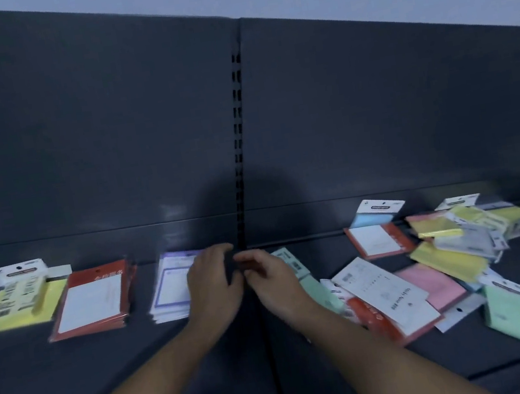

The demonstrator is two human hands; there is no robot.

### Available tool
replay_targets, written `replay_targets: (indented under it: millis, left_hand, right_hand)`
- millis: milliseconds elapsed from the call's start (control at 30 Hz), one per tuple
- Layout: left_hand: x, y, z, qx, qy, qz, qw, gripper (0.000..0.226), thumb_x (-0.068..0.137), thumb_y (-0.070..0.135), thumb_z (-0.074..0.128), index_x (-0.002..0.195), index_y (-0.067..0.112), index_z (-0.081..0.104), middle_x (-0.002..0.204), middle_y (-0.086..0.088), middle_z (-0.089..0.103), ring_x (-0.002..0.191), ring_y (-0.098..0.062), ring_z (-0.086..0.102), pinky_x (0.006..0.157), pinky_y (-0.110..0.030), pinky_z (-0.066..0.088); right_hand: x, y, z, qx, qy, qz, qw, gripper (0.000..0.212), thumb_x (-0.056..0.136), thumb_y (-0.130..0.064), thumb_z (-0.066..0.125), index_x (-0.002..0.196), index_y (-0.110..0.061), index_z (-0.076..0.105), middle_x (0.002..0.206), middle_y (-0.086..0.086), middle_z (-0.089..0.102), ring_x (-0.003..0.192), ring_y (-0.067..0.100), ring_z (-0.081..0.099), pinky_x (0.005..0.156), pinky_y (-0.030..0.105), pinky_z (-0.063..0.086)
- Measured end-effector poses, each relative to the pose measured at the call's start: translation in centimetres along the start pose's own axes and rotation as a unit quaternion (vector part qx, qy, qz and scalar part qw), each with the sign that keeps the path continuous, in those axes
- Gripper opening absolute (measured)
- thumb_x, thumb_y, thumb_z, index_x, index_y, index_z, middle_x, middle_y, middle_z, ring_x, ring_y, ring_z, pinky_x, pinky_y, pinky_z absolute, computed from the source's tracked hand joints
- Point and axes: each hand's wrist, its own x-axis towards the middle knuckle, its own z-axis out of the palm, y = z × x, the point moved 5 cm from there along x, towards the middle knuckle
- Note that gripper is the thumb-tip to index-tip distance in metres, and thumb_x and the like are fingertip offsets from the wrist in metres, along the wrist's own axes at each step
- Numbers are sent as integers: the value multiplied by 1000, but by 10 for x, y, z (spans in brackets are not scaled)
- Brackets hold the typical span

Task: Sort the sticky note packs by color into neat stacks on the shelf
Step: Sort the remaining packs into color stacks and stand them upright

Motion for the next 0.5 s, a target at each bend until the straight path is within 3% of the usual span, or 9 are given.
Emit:
replay_targets:
  millis: [67, 167, 233, 300, 367, 500]
  left_hand:
    - [-3, 27, 21, -19, -37, 60, 997, 37, 71, 19, 51, 104, 10, 62, 101, -5, 65, 96, -25, 58, 84, -37, 44]
    - [-8, 62, 54, -48, -88, 114, 988, 27, 77, 15, 55, 103, 13, 63, 101, 2, 64, 97, -16, 55, 84, -29, 39]
    - [-11, 80, 74, -62, -107, 130, 984, 22, 80, 6, 57, 101, 10, 64, 99, 4, 63, 96, -15, 56, 85, -26, 39]
    - [-12, 96, 94, -53, -123, 144, 981, 23, 78, 11, 55, 98, 11, 66, 93, 6, 64, 92, -18, 59, 86, -33, 44]
    - [-13, 113, 113, -28, -149, 145, 978, 27, 75, 18, 52, 98, 15, 65, 92, 9, 63, 92, -18, 58, 88, -37, 43]
    - [-12, 152, 160, -4, -189, 154, 970, 30, 76, 24, 48, 102, 18, 62, 98, 10, 61, 99, -15, 54, 91, -30, 37]
  right_hand:
    - [-11, 6, -35, -4, 27, -4, 1000, 34, 84, 12, 45, 105, -4, 64, 103, 5, 65, 93, 4, 59, 86, 13, 43]
    - [-30, 24, -92, -39, 85, 19, 995, 30, 84, 11, 45, 98, -4, 66, 91, -2, 64, 77, -10, 57, 77, 7, 43]
    - [-43, 38, -132, -82, 126, 41, 988, 28, 84, 10, 45, 97, -3, 67, 89, -2, 64, 76, -5, 57, 72, 3, 40]
    - [-54, 55, -169, -123, 148, 57, 980, 28, 84, 9, 45, 97, -3, 67, 91, 2, 66, 83, 8, 59, 69, 3, 39]
    - [-64, 72, -204, -153, 168, 69, 971, 27, 83, 10, 47, 94, -3, 67, 95, 7, 68, 87, 13, 58, 73, 8, 42]
    - [-84, 98, -270, -172, 211, 98, 957, 28, 82, 10, 48, 84, -15, 61, 93, 2, 62, 91, 18, 57, 84, 24, 45]
